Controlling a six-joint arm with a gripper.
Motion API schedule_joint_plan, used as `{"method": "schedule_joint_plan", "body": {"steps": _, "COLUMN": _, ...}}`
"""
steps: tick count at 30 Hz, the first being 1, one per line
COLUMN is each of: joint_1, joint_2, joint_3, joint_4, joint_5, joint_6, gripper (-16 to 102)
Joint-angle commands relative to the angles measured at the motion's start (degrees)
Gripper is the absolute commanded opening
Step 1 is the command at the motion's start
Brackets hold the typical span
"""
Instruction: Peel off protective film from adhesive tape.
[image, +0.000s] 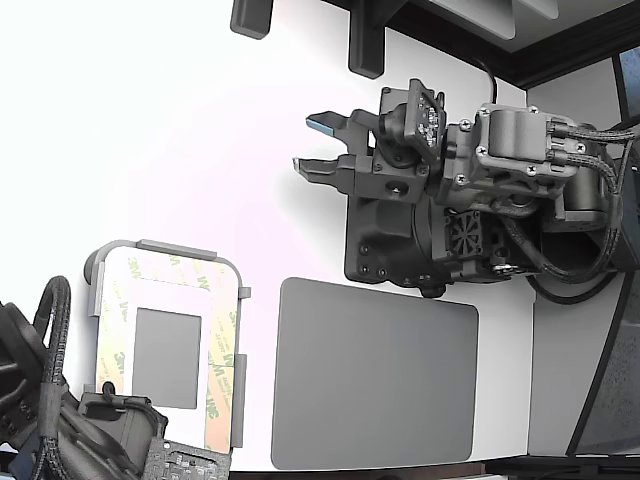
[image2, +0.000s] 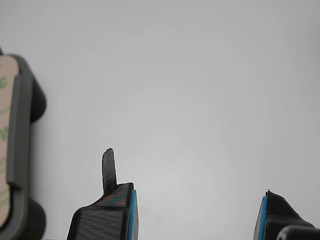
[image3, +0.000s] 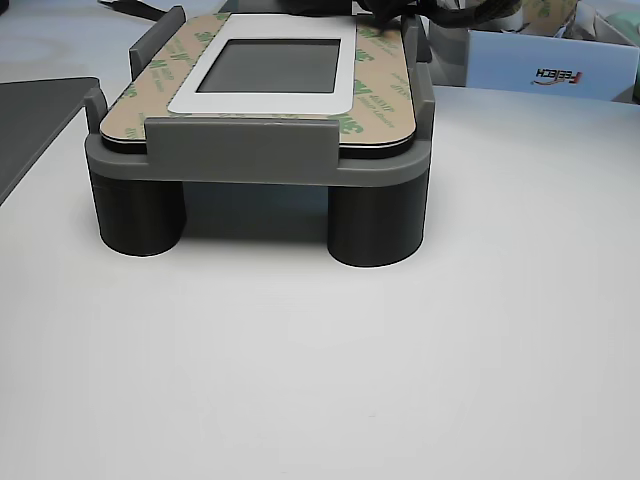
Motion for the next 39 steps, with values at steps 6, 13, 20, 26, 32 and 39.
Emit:
{"method": "schedule_joint_plan", "body": {"steps": 6, "joint_1": -0.70, "joint_2": 1.05, "joint_3": 0.88, "joint_4": 1.76, "joint_5": -19.86, "joint_6": -80.33, "gripper": -11}}
{"method": "schedule_joint_plan", "body": {"steps": 13, "joint_1": -0.70, "joint_2": -0.70, "joint_3": 0.88, "joint_4": -2.37, "joint_5": -18.54, "joint_6": -81.56, "gripper": -11}}
{"method": "schedule_joint_plan", "body": {"steps": 20, "joint_1": -0.70, "joint_2": -5.19, "joint_3": 0.88, "joint_4": -9.14, "joint_5": -17.58, "joint_6": -82.71, "gripper": -11}}
{"method": "schedule_joint_plan", "body": {"steps": 26, "joint_1": -0.70, "joint_2": -11.78, "joint_3": 0.79, "joint_4": -18.19, "joint_5": -20.65, "joint_6": -85.25, "gripper": -11}}
{"method": "schedule_joint_plan", "body": {"steps": 32, "joint_1": -0.44, "joint_2": -27.69, "joint_3": -6.59, "joint_4": -23.73, "joint_5": -23.47, "joint_6": -94.48, "gripper": -11}}
{"method": "schedule_joint_plan", "body": {"steps": 39, "joint_1": 9.14, "joint_2": -39.90, "joint_3": -14.94, "joint_4": -26.19, "joint_5": -18.11, "joint_6": -100.90, "gripper": -11}}
